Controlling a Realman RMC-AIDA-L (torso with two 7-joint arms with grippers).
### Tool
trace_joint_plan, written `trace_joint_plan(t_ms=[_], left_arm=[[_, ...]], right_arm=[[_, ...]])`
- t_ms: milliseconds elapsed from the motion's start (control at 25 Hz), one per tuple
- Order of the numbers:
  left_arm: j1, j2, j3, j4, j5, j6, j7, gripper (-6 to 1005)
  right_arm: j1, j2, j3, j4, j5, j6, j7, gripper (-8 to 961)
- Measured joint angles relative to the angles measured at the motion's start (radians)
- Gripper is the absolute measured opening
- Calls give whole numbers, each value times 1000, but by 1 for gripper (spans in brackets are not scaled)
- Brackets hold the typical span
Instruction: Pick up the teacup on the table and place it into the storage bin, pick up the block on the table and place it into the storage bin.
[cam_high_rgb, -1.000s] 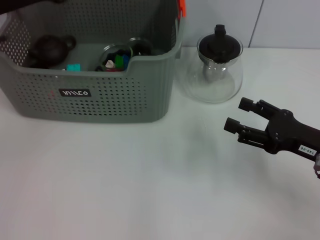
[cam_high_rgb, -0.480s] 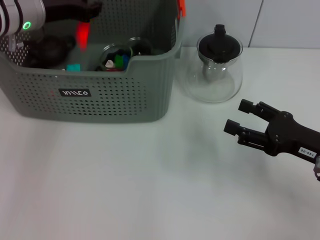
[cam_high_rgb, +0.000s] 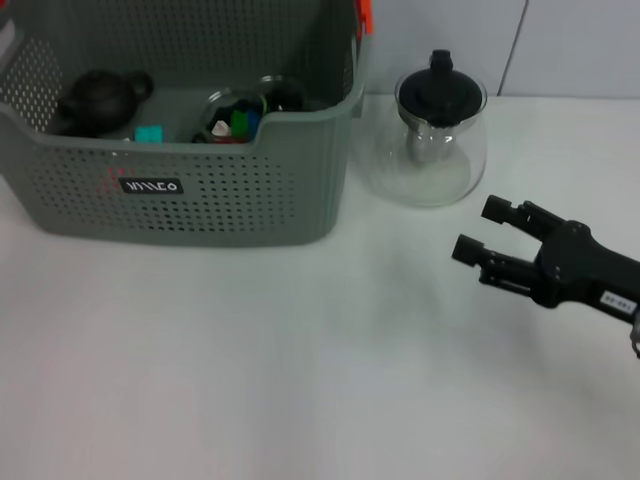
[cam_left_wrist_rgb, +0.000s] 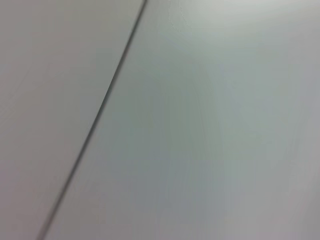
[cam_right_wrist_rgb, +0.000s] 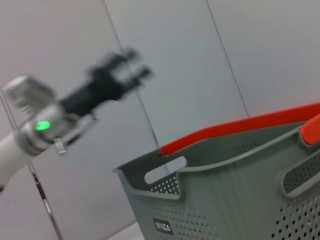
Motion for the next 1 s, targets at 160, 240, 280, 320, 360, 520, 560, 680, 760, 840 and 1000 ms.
trace_joint_plan(t_ms=[160, 240, 280, 320, 360, 520, 560, 680, 760, 840, 1000], left_arm=[[61, 30, -99, -177, -118, 289, 136, 720], [86, 29, -110, -198, -89, 341, 191, 794], [117, 23, -114, -203, -25, 380, 264, 831], [151, 12, -115, -195, 91, 412, 356, 830], [172, 1, -115, -183, 197, 426, 418, 830], [219, -20, -118, -161, 481, 446, 552, 828], [225, -22, -120, -160, 523, 451, 572, 827], [245, -34, -136, -159, 585, 460, 630, 827], [249, -40, -156, -164, 593, 463, 653, 827], [239, -42, -172, -173, 602, 467, 662, 827], [211, -40, -178, -199, 617, 472, 663, 828]], right_arm=[[4, 0, 0, 0, 0, -3, 0, 942], [5, 0, 0, -1, 0, -10, 0, 941], [4, 0, 0, -4, 0, -20, -1, 941], [3, -1, 0, -8, 0, -32, -2, 941], [0, -4, 0, -11, -1, -50, -5, 940], [-14, -39, -5, -20, -11, -146, 0, 939], [-19, -50, -7, -28, -21, -171, 13, 939], [-35, -69, -8, -117, -95, -230, 131, 938], [-45, -72, -6, -258, -188, -241, 301, 937], [-45, -70, -2, -401, -279, -234, 461, 937], [8, -73, -5, -644, -438, -257, 740, 935]])
